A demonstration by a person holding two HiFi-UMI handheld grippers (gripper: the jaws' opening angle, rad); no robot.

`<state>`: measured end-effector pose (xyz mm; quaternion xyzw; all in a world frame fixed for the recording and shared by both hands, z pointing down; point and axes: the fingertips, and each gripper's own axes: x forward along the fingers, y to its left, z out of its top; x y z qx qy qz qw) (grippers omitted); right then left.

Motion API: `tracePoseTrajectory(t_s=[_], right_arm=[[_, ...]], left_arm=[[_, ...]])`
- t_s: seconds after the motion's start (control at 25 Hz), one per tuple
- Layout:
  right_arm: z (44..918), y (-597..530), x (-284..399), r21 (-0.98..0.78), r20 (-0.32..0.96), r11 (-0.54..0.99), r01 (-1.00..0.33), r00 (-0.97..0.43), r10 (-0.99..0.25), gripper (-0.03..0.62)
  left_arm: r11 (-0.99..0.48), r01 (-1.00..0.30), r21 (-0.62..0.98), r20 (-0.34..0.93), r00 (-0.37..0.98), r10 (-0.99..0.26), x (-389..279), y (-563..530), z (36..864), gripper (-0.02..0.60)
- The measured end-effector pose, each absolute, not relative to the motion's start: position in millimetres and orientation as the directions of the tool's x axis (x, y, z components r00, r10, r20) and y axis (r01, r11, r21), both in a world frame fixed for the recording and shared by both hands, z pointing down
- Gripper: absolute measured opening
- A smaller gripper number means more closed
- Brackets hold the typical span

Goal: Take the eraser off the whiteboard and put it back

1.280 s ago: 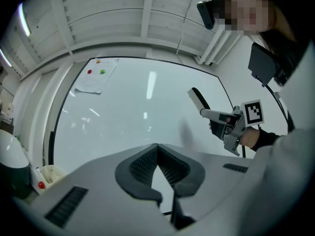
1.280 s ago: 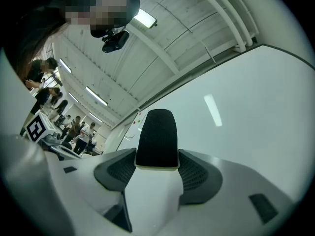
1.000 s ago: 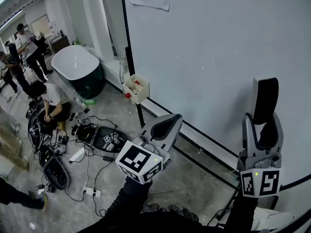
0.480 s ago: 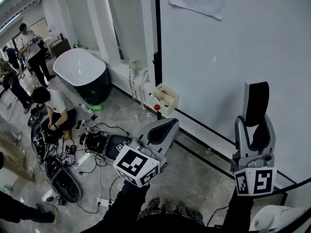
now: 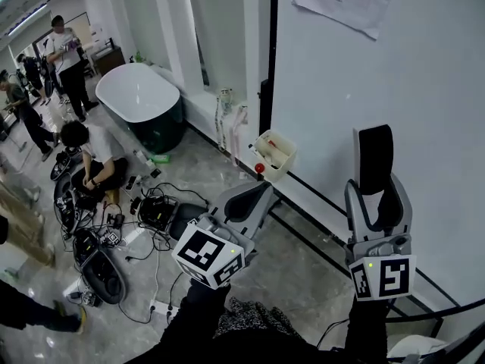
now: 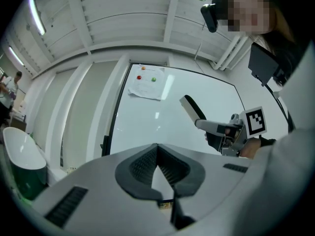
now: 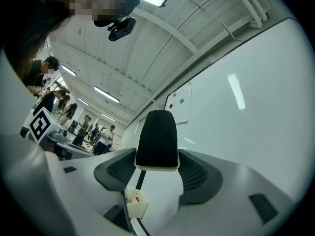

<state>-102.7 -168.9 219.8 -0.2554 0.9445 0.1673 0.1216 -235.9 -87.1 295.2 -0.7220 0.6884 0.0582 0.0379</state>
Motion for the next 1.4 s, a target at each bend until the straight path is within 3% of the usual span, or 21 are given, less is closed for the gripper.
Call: tracePoseTrajectory(t_s=[0.48, 1.12, 1.4], right_arm=[[247.6, -191.1, -147.8, 0.225, -0.284, 0.864, -0.451, -0.878, -0.384, 0.276], [310.6, -217.3, -298.5, 0.179, -0.194, 0.792, -0.584, -0.810, -0.554, 0.276], [346.9, -231.1, -326.9, 0.130, -0.121, 0.750, -0.649, -0.761, -0.638, 0.276]], left_arm=[[0.074, -0.997, 0.008, -0.143, -0.075, -0.987, -280.1, -85.9, 297.2, 0.006], [-0.126, -0.992, -0.030, -0.088, 0.128, -0.988, -421.2, -136.5, 309.1, 0.006], [-0.203, -0.979, 0.006, -0.066, 0.202, -0.977, -457.1, -148.6, 324.3, 0.006]])
